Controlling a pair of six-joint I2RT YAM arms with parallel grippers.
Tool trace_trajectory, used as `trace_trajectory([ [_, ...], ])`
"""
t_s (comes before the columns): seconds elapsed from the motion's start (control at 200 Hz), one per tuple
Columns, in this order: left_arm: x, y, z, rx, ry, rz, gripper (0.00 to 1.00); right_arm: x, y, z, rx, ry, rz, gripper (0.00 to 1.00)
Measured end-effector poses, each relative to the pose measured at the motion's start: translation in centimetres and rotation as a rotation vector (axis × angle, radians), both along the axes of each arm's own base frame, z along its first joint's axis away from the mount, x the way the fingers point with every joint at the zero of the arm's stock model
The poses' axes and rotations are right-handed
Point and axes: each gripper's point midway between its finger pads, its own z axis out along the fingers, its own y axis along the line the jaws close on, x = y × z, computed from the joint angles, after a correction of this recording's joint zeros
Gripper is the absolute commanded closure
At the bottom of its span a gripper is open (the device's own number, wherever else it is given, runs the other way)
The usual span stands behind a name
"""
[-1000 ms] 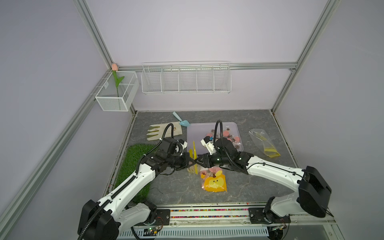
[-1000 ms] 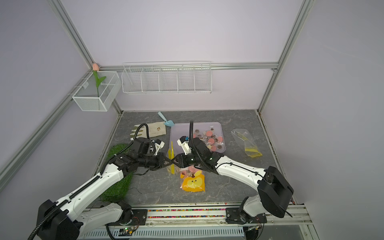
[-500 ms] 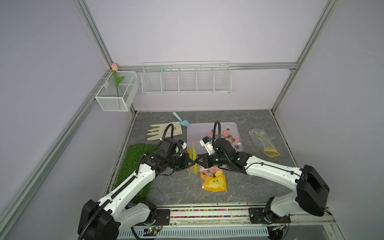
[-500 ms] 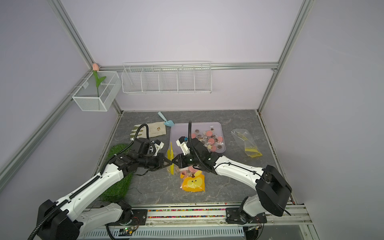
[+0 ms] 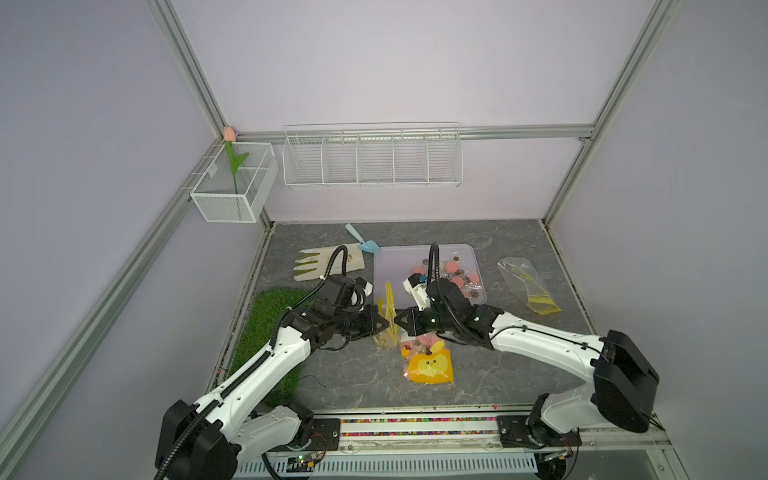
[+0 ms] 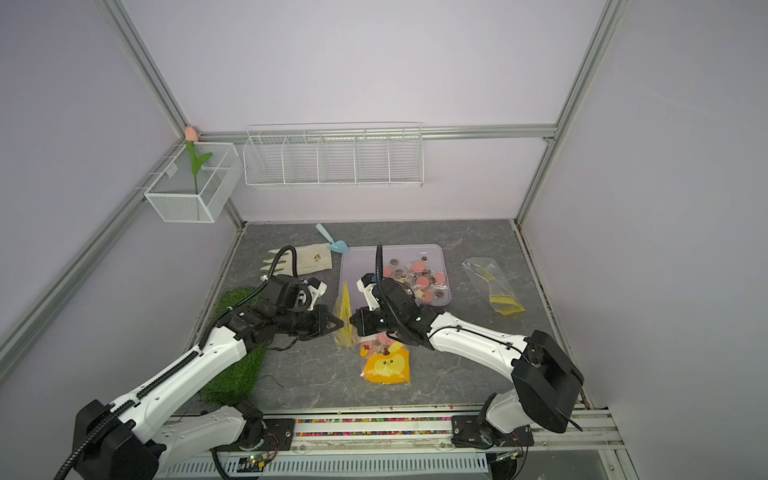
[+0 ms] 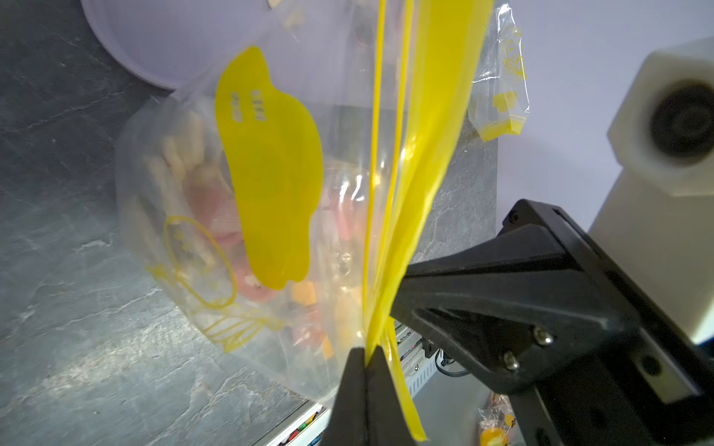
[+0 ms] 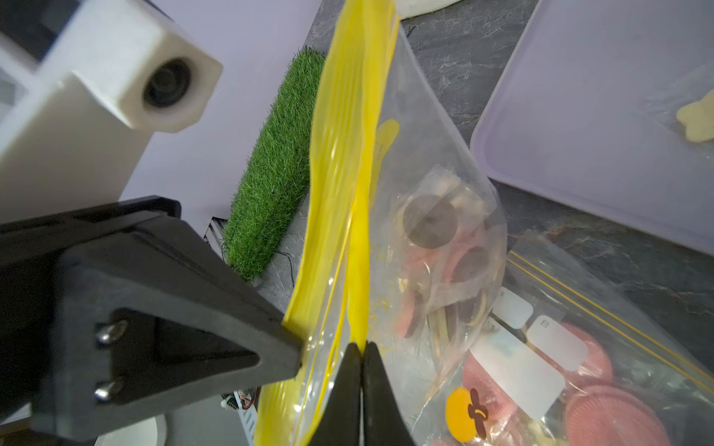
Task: Pour cookies out of the ziploc bag
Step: Open the ziploc bag at the center of the board.
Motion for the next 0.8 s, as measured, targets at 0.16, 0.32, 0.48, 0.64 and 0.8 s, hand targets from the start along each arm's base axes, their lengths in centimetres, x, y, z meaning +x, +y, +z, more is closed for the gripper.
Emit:
trace_trajectory([
  [0.16, 0.0, 0.7, 0.3, 0.037, -0.013, 0.015, 1.0, 0.9, -2.2, 0.1, -0.072, -0.037, -0.098, 0.93],
  [0.32, 0.2, 1.0, 2.8, 0.015, -0.078, 0.034, 1.0, 1.4, -3.7, 1.8, -0.079, -0.086, -0.16, 0.93],
  [0.48, 0.3, 1.1, 3.9, 0.002, -0.108, 0.04, 1.0, 1.4, -4.0, 1.8, -0.091, -0.089, -0.168, 0.91],
  [0.64, 0.2, 1.1, 4.0, 0.003, -0.114, 0.034, 1.0, 1.1, -4.1, 2.6, -0.082, -0.12, -0.152, 0.57],
  [0.8, 0.2, 1.0, 4.3, 0.006, -0.126, 0.013, 1.0, 0.8, -3.9, 3.5, -0.083, -0.162, -0.1, 0.38],
])
